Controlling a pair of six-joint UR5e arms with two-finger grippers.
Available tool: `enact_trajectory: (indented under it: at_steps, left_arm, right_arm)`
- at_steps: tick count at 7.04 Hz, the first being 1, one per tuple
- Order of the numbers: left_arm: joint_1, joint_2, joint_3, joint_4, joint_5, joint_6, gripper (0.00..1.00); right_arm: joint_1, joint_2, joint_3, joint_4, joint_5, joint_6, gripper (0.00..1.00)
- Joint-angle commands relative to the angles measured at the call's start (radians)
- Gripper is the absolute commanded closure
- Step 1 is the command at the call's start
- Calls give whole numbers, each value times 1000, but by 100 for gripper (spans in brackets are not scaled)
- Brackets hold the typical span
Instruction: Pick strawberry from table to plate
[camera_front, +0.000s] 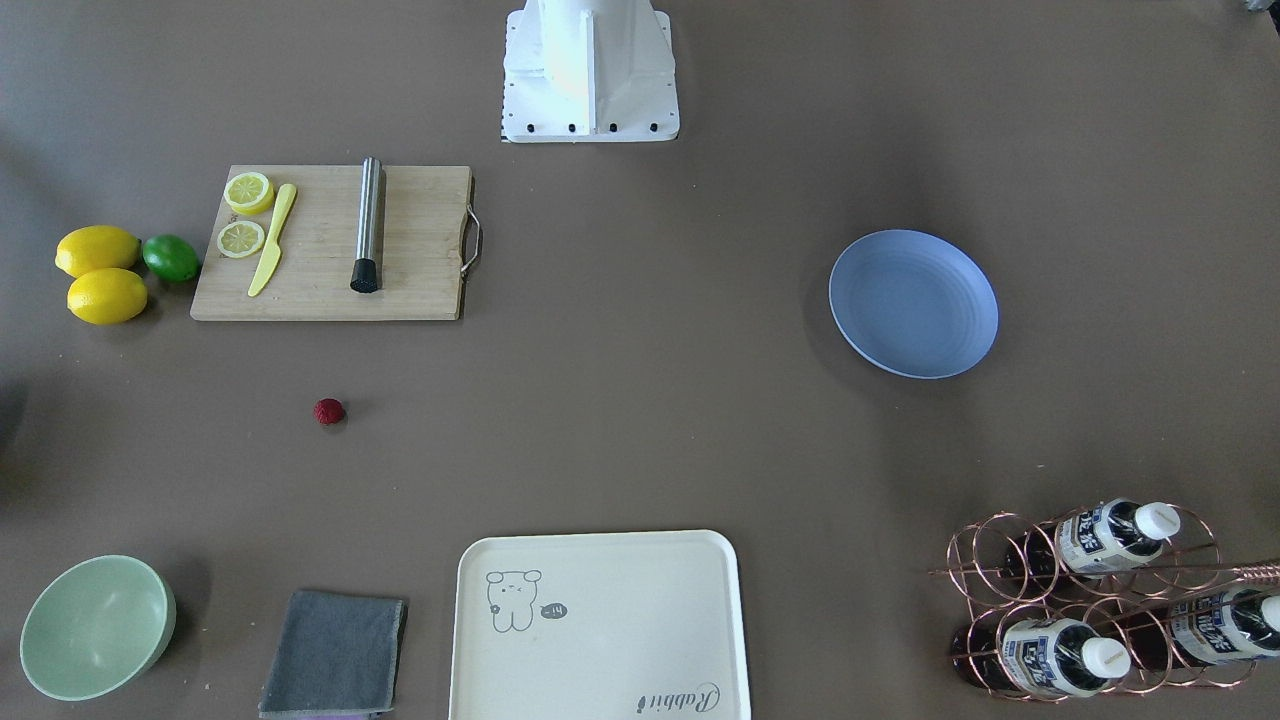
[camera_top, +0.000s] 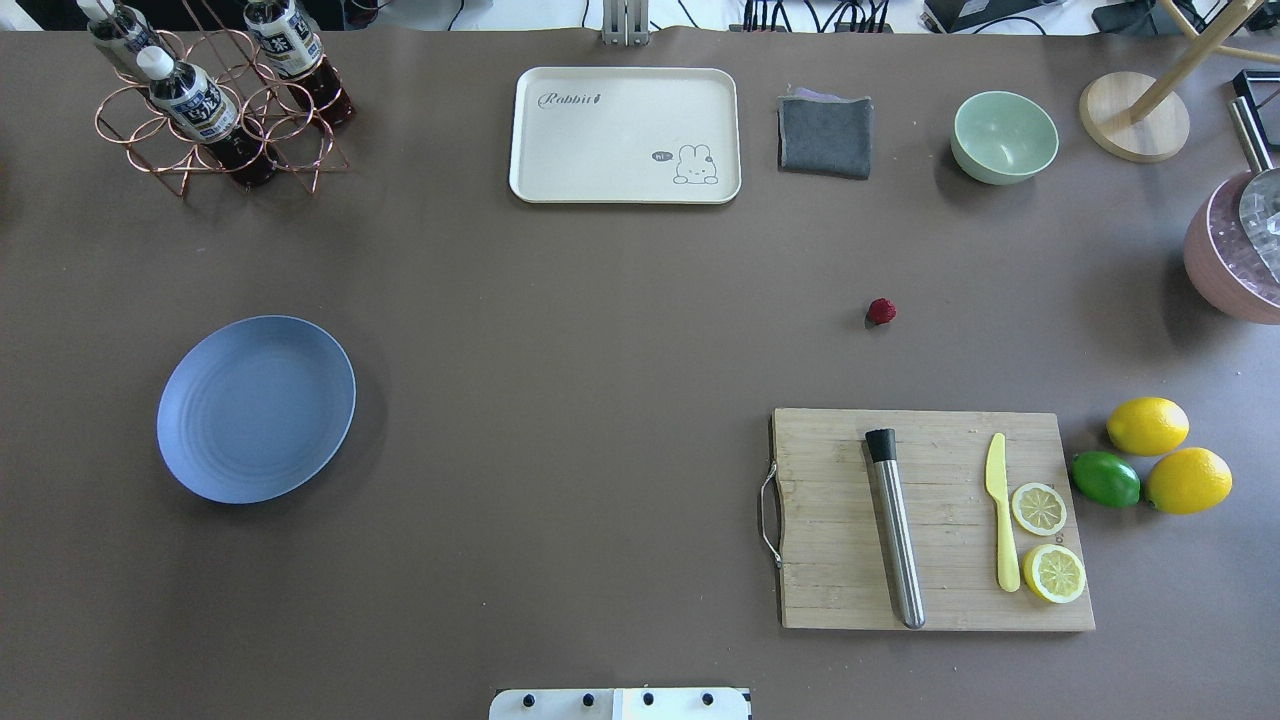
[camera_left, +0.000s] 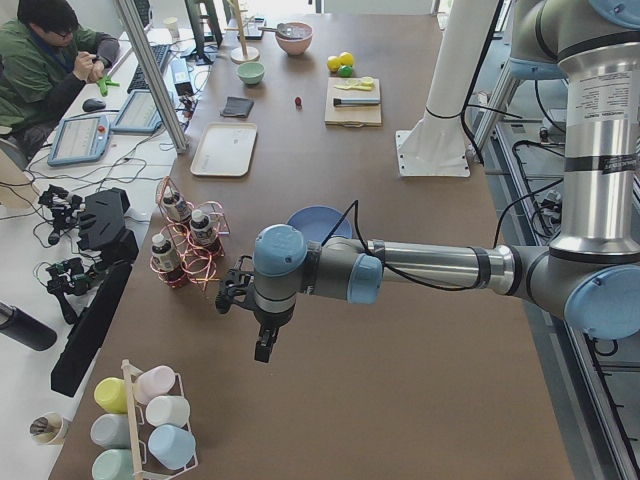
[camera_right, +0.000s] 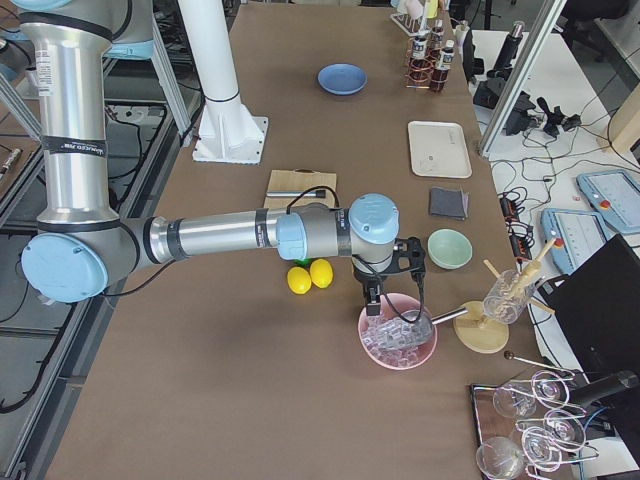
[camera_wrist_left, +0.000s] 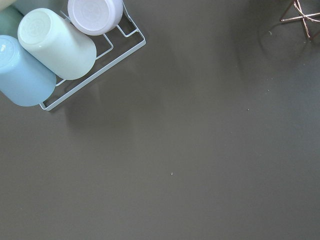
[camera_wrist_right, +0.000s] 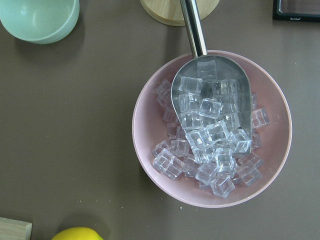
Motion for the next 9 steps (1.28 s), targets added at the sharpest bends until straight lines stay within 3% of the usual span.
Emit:
enact_trajectory:
  at_steps: [1, 5, 9]
  left_arm:
    - [14, -12, -19, -2, -3, -5, 2]
    - [172, -168, -28, -28, -20, -192, 2]
    - [256, -222, 91, -281, -20, -340, 2]
  right_arm:
    - [0, 6, 2, 1, -1, 6, 0]
    - [-20, 26, 4, 1, 0, 23, 0]
    - [-168, 164, 5, 2, -9, 223, 0]
